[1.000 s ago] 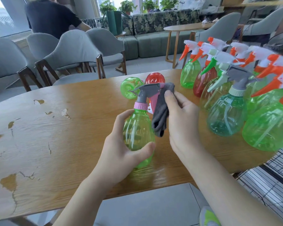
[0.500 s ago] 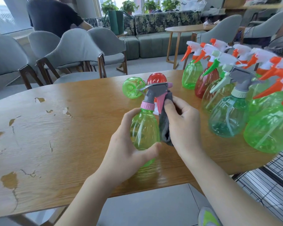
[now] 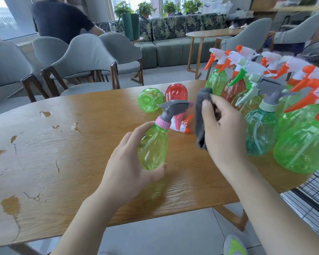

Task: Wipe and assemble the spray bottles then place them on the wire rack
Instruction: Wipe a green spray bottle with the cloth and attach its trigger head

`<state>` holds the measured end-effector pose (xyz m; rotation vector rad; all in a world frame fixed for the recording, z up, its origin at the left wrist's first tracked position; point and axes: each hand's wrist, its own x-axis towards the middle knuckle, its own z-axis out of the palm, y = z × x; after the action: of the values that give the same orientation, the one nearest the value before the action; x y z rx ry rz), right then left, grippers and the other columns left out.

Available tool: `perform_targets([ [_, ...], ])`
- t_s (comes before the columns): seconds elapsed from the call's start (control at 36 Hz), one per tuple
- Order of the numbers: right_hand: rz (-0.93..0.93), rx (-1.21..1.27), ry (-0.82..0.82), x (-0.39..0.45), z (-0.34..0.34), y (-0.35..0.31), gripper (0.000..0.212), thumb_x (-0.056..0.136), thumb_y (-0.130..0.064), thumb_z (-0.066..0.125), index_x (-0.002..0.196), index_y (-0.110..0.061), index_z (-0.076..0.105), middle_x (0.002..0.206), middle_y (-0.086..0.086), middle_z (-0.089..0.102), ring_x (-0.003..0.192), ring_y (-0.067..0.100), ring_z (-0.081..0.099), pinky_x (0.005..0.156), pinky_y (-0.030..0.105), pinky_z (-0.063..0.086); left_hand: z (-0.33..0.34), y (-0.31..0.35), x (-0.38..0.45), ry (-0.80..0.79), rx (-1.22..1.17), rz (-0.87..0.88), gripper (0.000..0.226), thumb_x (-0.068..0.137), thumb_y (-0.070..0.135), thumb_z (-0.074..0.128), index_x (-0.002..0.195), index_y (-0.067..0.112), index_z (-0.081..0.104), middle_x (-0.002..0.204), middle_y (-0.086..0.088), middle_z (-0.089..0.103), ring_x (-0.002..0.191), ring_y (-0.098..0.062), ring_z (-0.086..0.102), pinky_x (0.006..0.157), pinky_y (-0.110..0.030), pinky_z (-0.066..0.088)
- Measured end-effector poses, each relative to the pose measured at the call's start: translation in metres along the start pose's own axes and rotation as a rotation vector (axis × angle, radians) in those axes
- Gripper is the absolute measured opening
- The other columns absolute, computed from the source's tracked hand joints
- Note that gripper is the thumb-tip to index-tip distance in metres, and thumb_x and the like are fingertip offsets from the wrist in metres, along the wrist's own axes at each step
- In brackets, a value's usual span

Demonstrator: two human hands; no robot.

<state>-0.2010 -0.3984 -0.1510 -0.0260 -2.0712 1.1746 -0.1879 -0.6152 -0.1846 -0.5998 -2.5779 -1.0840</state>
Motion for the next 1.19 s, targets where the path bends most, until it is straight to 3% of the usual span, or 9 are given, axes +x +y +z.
perform_targets([
  [0.14,-0.055,-0.167,-0.149,0.008,-0.005,-0.004,0.031,0.110,-0.021,0.047,0.130,-0.014,0.068,0.102,-0.002,0.072,0.087,0.009,0.062,0.069,0.004,0.039,0.000,0.010,-0.002,-0.042,0.183,0.010,0.094,0.063,0.057,0.071,0.144,0.064,0.024,0.126,0.023,0.049,0.108,-0.014,0.059,0.082,-0.040,0.054],
  [0.31,-0.119,-0.248,-0.181,0.007,-0.009,-0.010,0.027,0.108,-0.017,0.052,0.126,-0.011,0.070,0.110,0.004,0.074,0.093,0.017,0.066,0.078,0.019,0.044,0.000,0.017,-0.001,-0.086,0.350,-0.008,0.101,0.066,0.049,0.082,0.146,0.061,0.022,0.131,0.013,0.050,0.108,-0.020,0.057,0.071,-0.034,0.046],
  [0.44,-0.202,-0.190,-0.159,-0.005,-0.007,-0.023,0.023,0.106,-0.014,0.056,0.120,-0.012,0.074,0.108,-0.002,0.074,0.089,0.003,0.059,0.080,0.006,0.043,0.003,0.023,0.001,-0.071,0.440,-0.017,0.092,0.064,0.063,0.062,0.148,0.054,0.028,0.129,0.007,0.053,0.107,-0.023,0.057,0.064,-0.032,0.042],
  [0.56,-0.224,-0.119,-0.155,-0.013,-0.003,-0.030,0.024,0.106,-0.017,0.056,0.120,-0.016,0.075,0.098,-0.012,0.071,0.076,-0.005,0.057,0.074,-0.002,0.040,0.005,0.025,0.003,-0.051,0.465,-0.043,0.099,0.064,0.049,0.080,0.147,0.054,0.027,0.129,0.004,0.054,0.109,-0.027,0.056,0.066,-0.033,0.042],
  [0.67,-0.013,0.193,-0.196,-0.017,-0.008,-0.034,0.023,0.108,-0.024,0.053,0.119,-0.028,0.073,0.084,-0.017,0.072,0.080,-0.004,0.068,0.068,0.019,0.056,0.006,0.025,0.003,-0.013,0.409,-0.090,0.099,0.068,0.045,0.082,0.148,0.056,0.024,0.128,0.008,0.051,0.109,-0.023,0.055,0.068,-0.033,0.041],
  [0.81,0.381,0.385,-0.151,-0.021,0.001,-0.028,0.034,0.105,-0.025,0.058,0.077,-0.039,0.074,0.088,0.001,0.077,0.091,0.025,0.073,0.085,0.055,0.059,0.011,0.029,0.001,0.064,0.282,-0.148,0.094,0.072,0.042,0.080,0.147,0.056,0.026,0.124,0.011,0.048,0.108,-0.023,0.055,0.073,-0.033,0.038],
  [0.92,0.669,0.521,-0.209,-0.024,0.015,-0.021,0.037,0.101,-0.016,0.062,0.069,-0.025,0.076,0.084,0.008,0.078,0.093,0.029,0.075,0.082,0.042,0.058,0.015,0.033,-0.002,0.075,0.294,-0.108,0.094,0.071,0.040,0.082,0.149,0.052,0.029,0.128,0.009,0.051,0.111,-0.023,0.056,0.072,-0.030,0.037],
  [1.06,0.839,0.758,-0.215,-0.024,0.022,-0.025,0.013,0.095,-0.003,0.060,0.084,0.003,0.063,0.081,0.015,0.064,0.080,0.029,0.064,0.073,0.037,0.050,0.021,0.027,-0.001,0.087,0.463,-0.093,0.104,0.062,0.034,0.094,0.152,0.038,0.040,0.129,-0.010,0.059,0.109,-0.038,0.060,0.067,-0.042,0.053],
  [1.19,0.833,0.886,-0.301,-0.027,0.023,-0.031,0.016,0.080,-0.015,0.074,0.087,-0.010,0.060,0.075,0.007,0.051,0.072,0.021,0.056,0.065,0.032,0.045,0.032,0.027,-0.004,0.151,0.629,0.008,0.114,0.059,0.012,0.094,0.158,0.025,0.037,0.141,-0.021,0.050,0.117,-0.047,0.054,0.086,-0.059,0.051],
])
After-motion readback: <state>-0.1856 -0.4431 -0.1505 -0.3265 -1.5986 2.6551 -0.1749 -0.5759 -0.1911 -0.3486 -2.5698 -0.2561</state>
